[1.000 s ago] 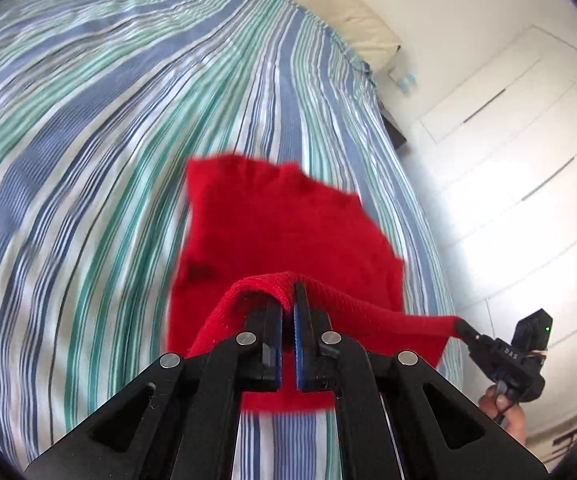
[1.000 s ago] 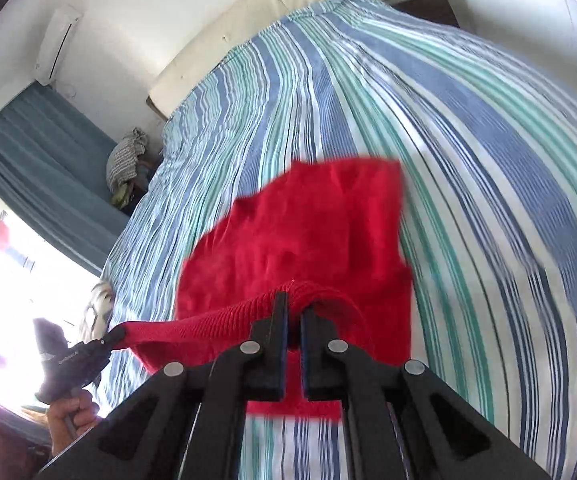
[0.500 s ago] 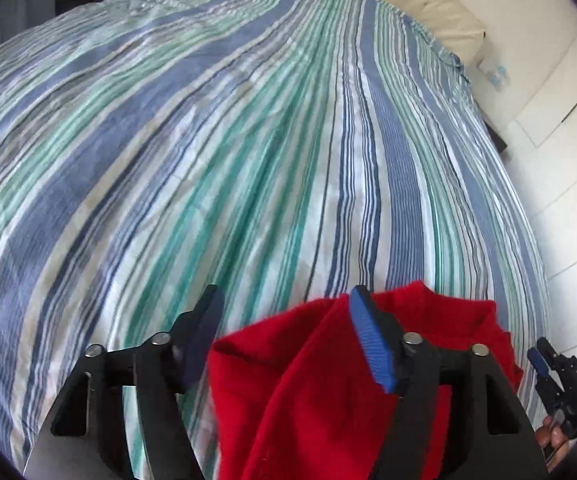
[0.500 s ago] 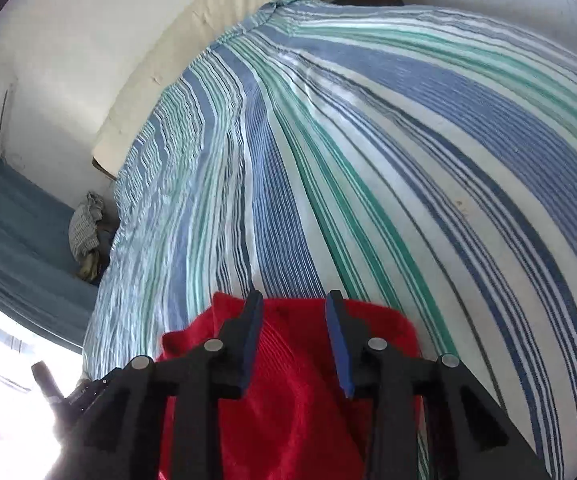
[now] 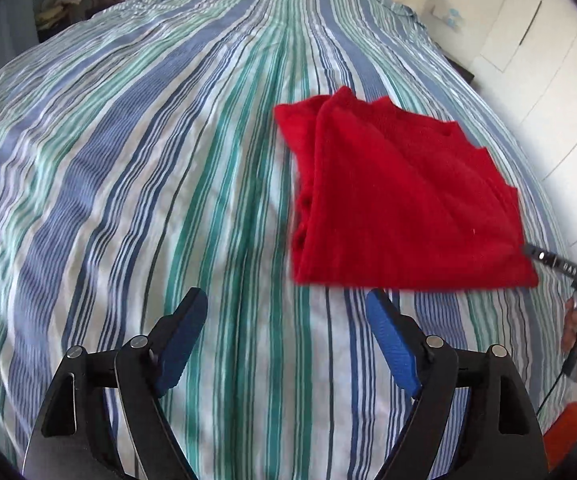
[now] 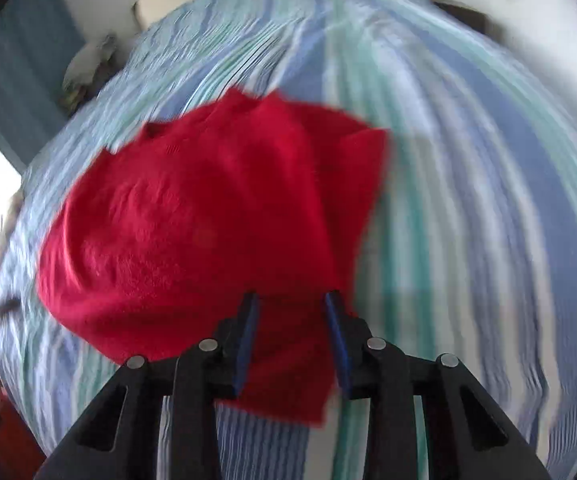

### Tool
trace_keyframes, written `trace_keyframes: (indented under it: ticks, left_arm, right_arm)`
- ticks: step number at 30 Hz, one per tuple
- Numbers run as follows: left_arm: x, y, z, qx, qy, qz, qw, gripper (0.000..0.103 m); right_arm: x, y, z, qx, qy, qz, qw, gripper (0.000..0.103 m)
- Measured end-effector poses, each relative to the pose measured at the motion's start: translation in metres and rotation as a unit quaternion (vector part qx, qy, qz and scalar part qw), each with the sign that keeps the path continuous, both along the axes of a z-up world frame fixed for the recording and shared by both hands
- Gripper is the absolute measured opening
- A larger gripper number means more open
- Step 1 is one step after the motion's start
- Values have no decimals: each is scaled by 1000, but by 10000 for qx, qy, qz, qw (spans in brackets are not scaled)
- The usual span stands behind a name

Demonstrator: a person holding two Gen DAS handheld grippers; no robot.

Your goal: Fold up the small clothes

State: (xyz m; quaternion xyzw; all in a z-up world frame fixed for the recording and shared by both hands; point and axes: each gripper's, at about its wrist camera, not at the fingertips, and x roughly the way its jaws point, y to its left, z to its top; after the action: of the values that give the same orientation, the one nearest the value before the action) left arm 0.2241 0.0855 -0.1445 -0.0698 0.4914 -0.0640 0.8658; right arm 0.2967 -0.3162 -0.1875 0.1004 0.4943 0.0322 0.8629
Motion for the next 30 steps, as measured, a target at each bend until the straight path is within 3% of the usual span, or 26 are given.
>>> trace_keyframes:
  ticks: [6, 12, 22, 30]
  left_arm:
    - [-55, -3, 13, 204, -199, 104, 9995, 91]
    - [-63, -5, 16, 293, -243, 206, 9991, 91]
    - [-74, -8, 25, 681, -481, 255, 9962, 91]
    - [-75, -6, 11, 653, -497, 193, 9964, 91]
  right_arm:
    - [-72, 8, 30, 105, -358, 93, 9993, 55]
    - [-103, 19, 19, 245, -115, -34, 9996, 56]
    - [-111, 40, 28, 148, -231, 244, 9993, 56]
    - [-92, 35, 30, 208, -248, 252, 9992, 56]
